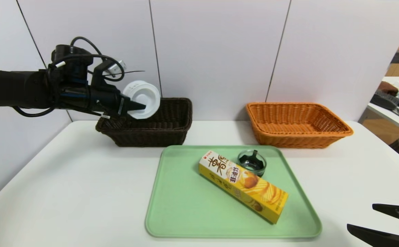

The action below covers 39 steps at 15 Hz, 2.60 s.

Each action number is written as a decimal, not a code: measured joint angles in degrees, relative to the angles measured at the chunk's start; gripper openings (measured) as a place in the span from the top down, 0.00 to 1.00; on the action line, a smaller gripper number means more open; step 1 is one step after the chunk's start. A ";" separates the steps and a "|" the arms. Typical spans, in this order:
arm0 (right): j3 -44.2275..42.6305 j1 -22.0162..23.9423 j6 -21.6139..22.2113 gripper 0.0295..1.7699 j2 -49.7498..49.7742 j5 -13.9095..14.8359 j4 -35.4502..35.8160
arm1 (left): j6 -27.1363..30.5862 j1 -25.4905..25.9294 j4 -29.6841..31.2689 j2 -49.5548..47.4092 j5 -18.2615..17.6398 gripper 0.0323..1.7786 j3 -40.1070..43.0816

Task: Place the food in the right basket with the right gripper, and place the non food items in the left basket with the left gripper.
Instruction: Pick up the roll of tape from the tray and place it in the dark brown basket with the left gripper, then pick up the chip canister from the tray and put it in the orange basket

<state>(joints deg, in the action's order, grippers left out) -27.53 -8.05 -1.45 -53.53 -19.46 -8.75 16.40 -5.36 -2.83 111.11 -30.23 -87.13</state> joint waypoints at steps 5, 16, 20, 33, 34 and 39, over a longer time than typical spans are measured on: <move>0.68 -0.02 0.00 0.04 0.17 0.04 -0.06 | 0.30 0.40 5.36 6.45 1.90 0.68 -0.85; 2.39 -0.02 0.07 0.04 1.22 0.06 -0.09 | -1.22 0.35 3.88 12.70 1.73 0.68 -5.23; 2.39 -0.02 0.07 0.04 1.24 0.06 -0.09 | -2.12 0.35 3.32 13.15 1.66 0.68 -8.16; 2.83 0.00 0.07 0.04 1.30 0.13 -0.09 | -2.01 0.35 1.95 15.93 1.60 0.30 -10.50; 2.94 0.04 0.11 0.04 1.33 0.15 -0.09 | -2.04 0.38 1.76 15.25 1.57 0.26 -10.40; 3.08 0.09 0.27 0.04 1.57 0.06 -0.06 | -2.07 0.38 -1.66 7.53 1.57 0.16 -11.08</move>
<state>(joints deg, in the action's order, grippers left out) -24.44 -7.96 -1.18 -51.96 -19.40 -8.81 14.32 -4.99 -4.49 118.64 -28.66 -98.21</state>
